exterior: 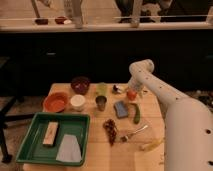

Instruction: Place apple in purple bowl

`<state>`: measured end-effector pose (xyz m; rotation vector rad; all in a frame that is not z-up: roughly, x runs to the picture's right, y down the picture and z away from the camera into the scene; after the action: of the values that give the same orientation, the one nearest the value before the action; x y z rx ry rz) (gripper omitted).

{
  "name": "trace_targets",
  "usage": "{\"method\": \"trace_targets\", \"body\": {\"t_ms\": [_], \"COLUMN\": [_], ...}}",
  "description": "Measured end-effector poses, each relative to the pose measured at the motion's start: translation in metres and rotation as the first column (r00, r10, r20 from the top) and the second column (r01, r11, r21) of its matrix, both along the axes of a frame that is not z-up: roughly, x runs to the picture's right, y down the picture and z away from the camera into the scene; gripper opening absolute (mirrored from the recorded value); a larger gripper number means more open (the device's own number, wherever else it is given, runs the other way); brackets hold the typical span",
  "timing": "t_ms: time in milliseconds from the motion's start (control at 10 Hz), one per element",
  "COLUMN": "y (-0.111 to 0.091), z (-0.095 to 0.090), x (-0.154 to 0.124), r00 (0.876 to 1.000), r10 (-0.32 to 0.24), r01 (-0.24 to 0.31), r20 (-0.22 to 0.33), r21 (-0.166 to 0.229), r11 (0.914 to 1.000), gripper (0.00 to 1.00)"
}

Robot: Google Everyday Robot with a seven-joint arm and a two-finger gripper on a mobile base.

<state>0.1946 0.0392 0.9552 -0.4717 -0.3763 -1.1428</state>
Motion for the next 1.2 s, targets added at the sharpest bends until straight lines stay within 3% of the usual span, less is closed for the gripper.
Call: {"method": "trace_targets", "body": {"t_ms": [1000,1100,1200], "y": [0.002,0.002,0.003], "z": [0.019,0.019,0.019], "x": [0.005,0.005,0.005], "r00": [1.0,1.0,1.0], "r10": [-0.022,-0.023,-0.025], "r01": [0.022,0.024,0.026], "r20": [0.013,0.015,0.016], "r21": [-0.025,-0.031,-0.039], "r11": [0.9994,0.9992,0.9989], "gripper": [0.8,0.75,0.63]}}
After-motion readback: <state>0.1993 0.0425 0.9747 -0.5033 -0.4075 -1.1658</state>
